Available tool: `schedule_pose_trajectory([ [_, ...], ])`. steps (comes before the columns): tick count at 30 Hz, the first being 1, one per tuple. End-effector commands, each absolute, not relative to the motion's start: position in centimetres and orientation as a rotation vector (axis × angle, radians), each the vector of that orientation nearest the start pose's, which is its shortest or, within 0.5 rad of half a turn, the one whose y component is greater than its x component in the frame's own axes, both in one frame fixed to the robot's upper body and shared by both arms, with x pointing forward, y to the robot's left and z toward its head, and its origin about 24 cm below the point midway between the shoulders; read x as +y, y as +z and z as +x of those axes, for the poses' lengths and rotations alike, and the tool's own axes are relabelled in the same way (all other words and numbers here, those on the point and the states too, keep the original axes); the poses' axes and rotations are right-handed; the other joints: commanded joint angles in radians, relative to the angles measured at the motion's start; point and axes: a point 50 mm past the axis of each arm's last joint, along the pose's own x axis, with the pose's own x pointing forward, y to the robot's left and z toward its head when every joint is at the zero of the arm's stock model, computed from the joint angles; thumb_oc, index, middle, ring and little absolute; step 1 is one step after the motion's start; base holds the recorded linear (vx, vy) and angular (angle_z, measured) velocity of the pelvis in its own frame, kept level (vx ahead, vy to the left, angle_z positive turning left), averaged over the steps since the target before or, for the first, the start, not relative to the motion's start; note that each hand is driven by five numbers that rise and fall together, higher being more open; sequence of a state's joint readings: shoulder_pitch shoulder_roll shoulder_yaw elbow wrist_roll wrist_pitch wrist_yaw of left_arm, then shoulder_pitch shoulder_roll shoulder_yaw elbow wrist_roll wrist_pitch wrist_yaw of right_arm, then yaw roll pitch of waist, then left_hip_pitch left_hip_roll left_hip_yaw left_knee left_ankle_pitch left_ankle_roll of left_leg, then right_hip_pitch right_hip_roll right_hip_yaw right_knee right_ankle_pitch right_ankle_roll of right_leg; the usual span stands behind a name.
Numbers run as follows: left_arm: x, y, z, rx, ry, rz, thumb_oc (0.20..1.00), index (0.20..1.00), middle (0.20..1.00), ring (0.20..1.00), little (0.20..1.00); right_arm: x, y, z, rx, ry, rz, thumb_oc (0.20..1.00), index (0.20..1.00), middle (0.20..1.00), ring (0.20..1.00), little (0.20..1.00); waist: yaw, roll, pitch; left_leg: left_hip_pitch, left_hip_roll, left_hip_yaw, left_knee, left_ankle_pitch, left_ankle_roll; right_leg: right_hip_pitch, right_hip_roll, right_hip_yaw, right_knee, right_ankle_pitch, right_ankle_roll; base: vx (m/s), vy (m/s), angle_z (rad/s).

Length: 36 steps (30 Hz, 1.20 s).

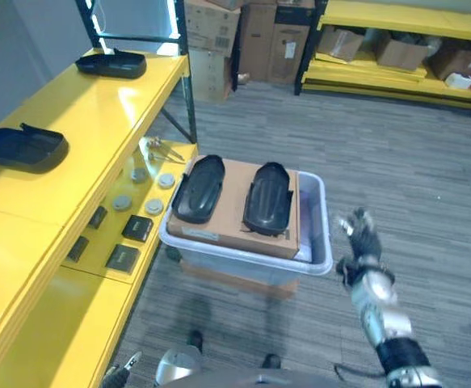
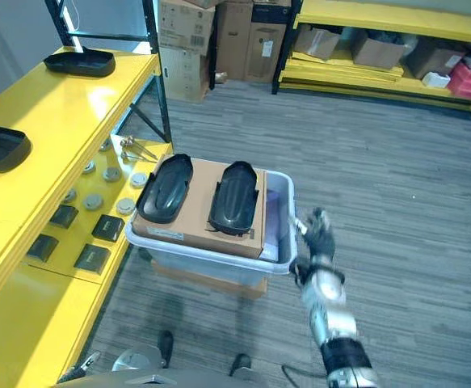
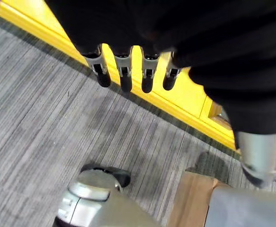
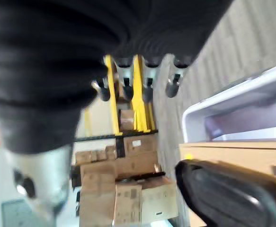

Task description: Move parts from the plastic box to the shelf.

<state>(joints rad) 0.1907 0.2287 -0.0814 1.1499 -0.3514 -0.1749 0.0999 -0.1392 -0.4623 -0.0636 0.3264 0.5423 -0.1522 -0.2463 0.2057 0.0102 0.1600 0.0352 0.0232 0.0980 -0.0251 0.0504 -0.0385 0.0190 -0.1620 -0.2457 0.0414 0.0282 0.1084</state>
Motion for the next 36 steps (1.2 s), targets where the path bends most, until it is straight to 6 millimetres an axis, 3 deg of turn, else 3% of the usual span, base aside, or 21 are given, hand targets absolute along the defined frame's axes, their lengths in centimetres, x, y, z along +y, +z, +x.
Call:
schedule_pose_trajectory([
  [1,25.2,-15.7,4.1,1.094,0.391,0.032,1.000,1.000,1.000,1.000,1.000,-32.2,9.0,27.7,-0.108,-0.528,-0.111,1.000,1.000,1.000,1.000,1.000,0.038,-0.011,-0.003,-0.058,0.036,-0.076,0.008,-0.015,-0.026,0.016,-0.024,-0.011,-0.009,-0.019,0.069,0.01,0.064,-0.05],
  [2,25.2,-15.7,4.2,1.094,0.390,0.032,1.000,1.000,1.000,1.000,1.000,-32.2,9.0,27.8,-0.109,-0.529,-0.112,1.000,1.000,1.000,1.000,1.000,0.038,-0.011,-0.003,-0.058,0.036,-0.076,0.008,-0.015,-0.026,0.016,-0.024,-0.011,-0.009,-0.019,0.069,0.00,0.071,-0.05],
  [5,25.4,-15.6,3.7,1.104,0.382,0.030,1.000,1.000,1.000,1.000,1.000,-33.7,12.9,29.5,-0.137,-0.599,-0.236,1.000,1.000,1.000,1.000,1.000,0.070,-0.008,0.003,-0.064,0.028,-0.099,-0.007,-0.010,-0.020,0.011,-0.031,-0.027,-0.007,-0.019,0.075,0.01,0.099,-0.01],
  [7,25.4,-15.6,3.7,1.105,0.383,0.027,1.000,1.000,1.000,1.000,1.000,-34.0,13.4,29.8,-0.123,-0.618,-0.259,1.000,1.000,1.000,1.000,1.000,0.077,-0.006,0.006,-0.069,0.026,-0.106,-0.010,-0.008,-0.019,0.008,-0.034,-0.034,-0.005,-0.019,0.076,-0.03,0.085,-0.01],
  [10,25.9,-15.5,3.7,1.099,0.375,0.016,1.000,1.000,1.000,1.000,1.000,-36.3,14.5,30.6,-0.073,-0.709,-0.311,1.000,1.000,1.000,1.000,1.000,0.115,0.004,0.030,-0.109,0.013,-0.139,-0.009,0.001,-0.015,-0.021,-0.045,-0.061,0.007,-0.017,0.081,-0.13,0.120,0.18],
  [14,26.4,-15.2,5.5,1.054,0.334,0.003,1.000,1.000,1.000,1.000,1.000,-38.2,16.1,31.5,-0.058,-0.790,-0.361,1.000,1.000,1.000,1.000,1.000,0.149,0.013,0.075,-0.192,-0.006,-0.177,0.002,0.010,-0.009,-0.088,-0.055,-0.087,0.022,-0.014,0.082,-0.23,0.079,0.23],
  [20,26.6,-14.7,7.8,0.979,0.282,-0.014,1.000,1.000,1.000,1.000,1.000,-39.4,18.6,32.5,-0.057,-0.857,-0.389,1.000,1.000,1.000,1.000,1.000,0.187,0.018,0.138,-0.312,-0.035,-0.216,0.033,0.020,0.001,-0.200,-0.076,-0.114,0.068,-0.012,0.080,-0.19,0.045,0.18],
  [25,26.7,-14.5,8.2,0.959,0.248,-0.015,1.000,1.000,1.000,1.000,1.000,-39.9,19.5,32.6,-0.053,-0.839,-0.409,1.000,1.000,1.000,1.000,1.000,0.214,0.022,0.163,-0.363,-0.055,-0.235,0.042,0.028,0.005,-0.249,-0.089,-0.130,0.089,-0.011,0.082,-0.05,0.045,0.19],
  [26,26.8,-14.5,8.0,0.959,0.244,-0.013,1.000,1.000,1.000,1.000,1.000,-40.0,19.6,32.5,-0.049,-0.834,-0.401,1.000,1.000,1.000,1.000,1.000,0.219,0.018,0.163,-0.355,-0.053,-0.238,0.037,0.008,0.000,-0.245,-0.086,-0.121,0.093,-0.035,0.090,0.04,0.007,0.14],
  [31,27.1,-14.3,7.8,0.954,0.228,-0.017,1.000,1.000,1.000,1.000,1.000,-40.3,19.4,32.3,0.010,-0.829,-0.432,1.000,1.000,1.000,1.000,1.000,0.233,0.013,0.166,-0.365,-0.064,-0.248,0.026,0.010,-0.002,-0.262,-0.087,-0.119,0.101,-0.042,0.097,0.00,0.023,0.16],
  [36,26.8,-14.2,8.2,0.921,0.215,-0.047,1.000,1.000,1.000,1.000,1.000,-40.8,15.4,31.4,0.173,-0.799,-0.471,1.000,1.000,1.000,1.000,1.000,0.241,0.011,0.180,-0.371,-0.061,-0.246,0.028,0.008,-0.006,-0.267,-0.092,-0.121,0.100,-0.037,0.099,-0.02,0.019,0.04],
])
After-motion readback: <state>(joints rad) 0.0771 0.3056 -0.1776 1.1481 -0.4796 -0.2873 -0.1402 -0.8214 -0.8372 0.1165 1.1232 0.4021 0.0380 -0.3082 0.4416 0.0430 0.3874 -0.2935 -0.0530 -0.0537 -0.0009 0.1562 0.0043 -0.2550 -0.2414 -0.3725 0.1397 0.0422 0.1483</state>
